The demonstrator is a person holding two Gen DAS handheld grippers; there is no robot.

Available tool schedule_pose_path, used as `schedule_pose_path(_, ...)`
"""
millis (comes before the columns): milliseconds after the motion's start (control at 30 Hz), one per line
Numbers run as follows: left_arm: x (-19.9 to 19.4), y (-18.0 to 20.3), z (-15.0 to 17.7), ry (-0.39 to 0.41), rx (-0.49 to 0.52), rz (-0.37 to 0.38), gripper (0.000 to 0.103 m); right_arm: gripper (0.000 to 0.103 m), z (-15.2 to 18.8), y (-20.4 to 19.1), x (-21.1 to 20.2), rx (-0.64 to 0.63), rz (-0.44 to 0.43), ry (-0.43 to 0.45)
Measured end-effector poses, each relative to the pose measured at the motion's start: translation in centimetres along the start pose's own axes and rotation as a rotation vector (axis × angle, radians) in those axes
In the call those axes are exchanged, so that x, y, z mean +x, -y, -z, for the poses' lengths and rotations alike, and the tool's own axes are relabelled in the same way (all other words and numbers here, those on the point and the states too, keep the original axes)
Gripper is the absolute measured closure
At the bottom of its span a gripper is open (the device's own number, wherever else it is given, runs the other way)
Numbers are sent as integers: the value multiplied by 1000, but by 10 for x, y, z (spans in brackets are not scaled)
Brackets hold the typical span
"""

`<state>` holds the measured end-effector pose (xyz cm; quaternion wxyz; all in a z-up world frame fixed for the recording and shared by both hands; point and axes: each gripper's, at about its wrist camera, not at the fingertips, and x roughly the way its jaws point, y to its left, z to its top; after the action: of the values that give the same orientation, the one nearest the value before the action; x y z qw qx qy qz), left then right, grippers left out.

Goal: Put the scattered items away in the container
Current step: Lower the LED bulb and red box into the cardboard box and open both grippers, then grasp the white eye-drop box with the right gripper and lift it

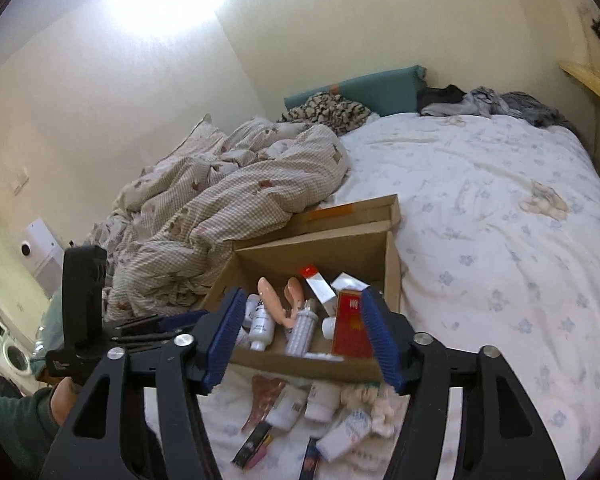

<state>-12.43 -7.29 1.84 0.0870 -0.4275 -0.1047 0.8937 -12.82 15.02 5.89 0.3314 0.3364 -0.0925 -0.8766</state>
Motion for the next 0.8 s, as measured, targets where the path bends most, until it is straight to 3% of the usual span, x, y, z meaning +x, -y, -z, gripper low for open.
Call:
schedule_pose_path(67, -11, 6, 7, -5, 20, 1, 54, 37, 7, 3, -10, 30, 0, -6)
schedule_pose_path(233, -34, 13, 26, 5, 37, -8, 40, 37, 38, 11, -27, 74, 41, -56)
schedule_pose_path(433, -39, 15, 46, 3, 23, -30, 38, 37, 67, 27, -29, 134, 80, -103)
schedule_pose_path(533, -37, 16, 46, 16, 21, -43, 29, 37, 77, 33, -32, 134, 97, -117)
schedule_pose_path(800, -6, 14, 50, -97, 8, -55, 28, 37, 81, 43, -24, 162, 108, -124)
